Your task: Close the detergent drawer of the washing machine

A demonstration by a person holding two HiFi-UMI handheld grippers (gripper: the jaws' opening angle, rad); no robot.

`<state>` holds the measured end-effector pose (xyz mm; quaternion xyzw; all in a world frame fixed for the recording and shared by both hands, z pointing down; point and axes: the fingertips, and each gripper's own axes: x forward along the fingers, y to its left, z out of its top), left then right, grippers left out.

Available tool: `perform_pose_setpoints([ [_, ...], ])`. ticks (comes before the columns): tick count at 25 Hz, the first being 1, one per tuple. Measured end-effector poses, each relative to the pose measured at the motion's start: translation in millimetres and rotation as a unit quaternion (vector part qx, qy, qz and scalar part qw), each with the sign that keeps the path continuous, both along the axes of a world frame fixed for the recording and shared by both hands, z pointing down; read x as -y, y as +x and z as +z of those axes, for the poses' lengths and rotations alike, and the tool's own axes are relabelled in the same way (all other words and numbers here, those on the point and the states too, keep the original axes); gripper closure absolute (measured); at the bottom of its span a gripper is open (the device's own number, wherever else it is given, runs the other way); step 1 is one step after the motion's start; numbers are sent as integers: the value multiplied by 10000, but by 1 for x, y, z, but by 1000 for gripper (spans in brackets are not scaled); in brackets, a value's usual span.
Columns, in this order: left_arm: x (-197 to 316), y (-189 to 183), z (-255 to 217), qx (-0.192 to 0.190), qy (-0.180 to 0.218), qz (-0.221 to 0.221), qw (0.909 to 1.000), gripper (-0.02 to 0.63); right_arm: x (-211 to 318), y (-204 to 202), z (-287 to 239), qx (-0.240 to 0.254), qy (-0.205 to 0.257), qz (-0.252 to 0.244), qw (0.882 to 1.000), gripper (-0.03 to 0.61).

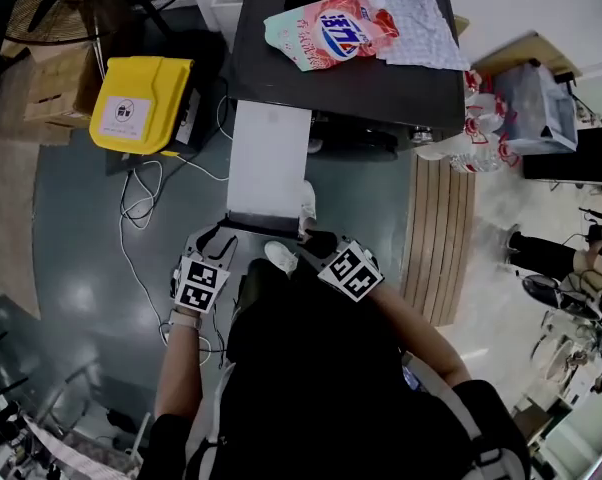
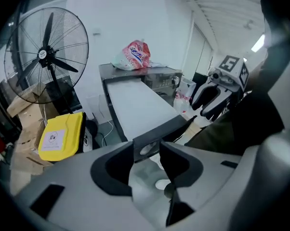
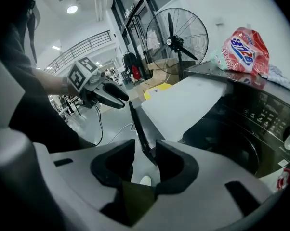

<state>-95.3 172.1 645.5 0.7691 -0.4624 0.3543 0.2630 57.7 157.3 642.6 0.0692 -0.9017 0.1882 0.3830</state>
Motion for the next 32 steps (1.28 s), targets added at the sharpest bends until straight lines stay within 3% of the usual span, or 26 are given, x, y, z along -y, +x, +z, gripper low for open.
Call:
perform_pose_setpoints([
  [4,0,-5,9,335,-49,66,9994,453,2,-1,8,-57,-105,-110,9999,449],
  [10,0,0,9,355,-120,188,9991,453,-4,-3,23,-174,-296,-474,9983,445],
  [18,-2,-5,10,558,-282,248,9977,442,-9,-6,36,-388,-224,-852,9954,446],
  [23,-1,-10,21,695,-472,357,9958,440,-10,-10,36,-302,-198,-1013,9942,500],
  [32,7,-11,43,952,-670,533,9918,442,-11,-11,35,-269,-119,-1284,9913,508],
])
